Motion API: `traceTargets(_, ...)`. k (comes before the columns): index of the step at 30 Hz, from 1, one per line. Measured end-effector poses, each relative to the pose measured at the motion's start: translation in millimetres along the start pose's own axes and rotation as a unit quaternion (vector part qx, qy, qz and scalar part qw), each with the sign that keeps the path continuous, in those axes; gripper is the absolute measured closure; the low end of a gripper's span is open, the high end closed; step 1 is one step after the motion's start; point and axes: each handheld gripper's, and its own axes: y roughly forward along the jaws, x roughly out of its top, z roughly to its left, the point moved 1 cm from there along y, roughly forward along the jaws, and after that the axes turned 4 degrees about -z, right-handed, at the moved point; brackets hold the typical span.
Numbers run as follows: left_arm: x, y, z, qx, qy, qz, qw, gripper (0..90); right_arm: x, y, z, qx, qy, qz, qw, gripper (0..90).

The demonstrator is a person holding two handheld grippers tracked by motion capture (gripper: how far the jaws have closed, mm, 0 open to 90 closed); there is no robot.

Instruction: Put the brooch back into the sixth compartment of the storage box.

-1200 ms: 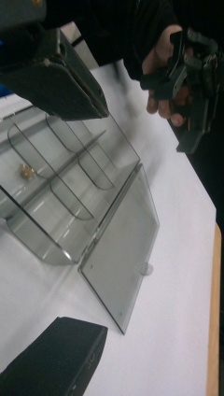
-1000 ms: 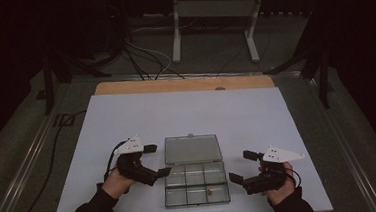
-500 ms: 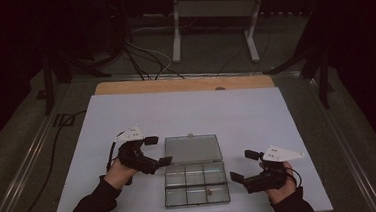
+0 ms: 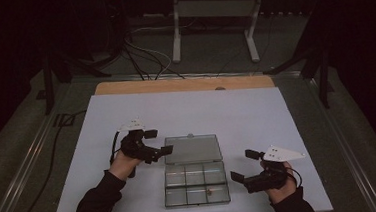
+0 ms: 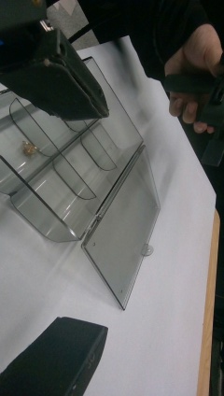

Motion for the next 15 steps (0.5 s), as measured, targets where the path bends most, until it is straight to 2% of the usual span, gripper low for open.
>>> traceTargets(4, -0.6, 2.4, 4.4, 0.011, -0.01, -0.003, 0.9999, 1.4, 0.1, -0.1, 0.2, 0.001, 0.0, 0.0, 1.0, 0.0)
traceTargets(8, -1.8, 3.3, 10.3, 0.008, -0.031, -0.005, 0.9995, 1.4, 0.2, -0.1, 0.1, 0.002, 0.0, 0.0, 1.0, 0.0)
traceTargets(13, -5.5, 6.3, 14.5, 0.003, -0.047, 0.008, 0.9989, 1.4, 0.2, 0.2, 0.1, 0.003, 0.0, 0.0, 1.0, 0.0)
traceTargets(15, -7.4, 8.4, 14.8, 0.004, -0.043, 0.015, 0.999, 1.4, 0.2, 0.3, 0.3, 0.004, 0.0, 0.0, 1.0, 0.0)
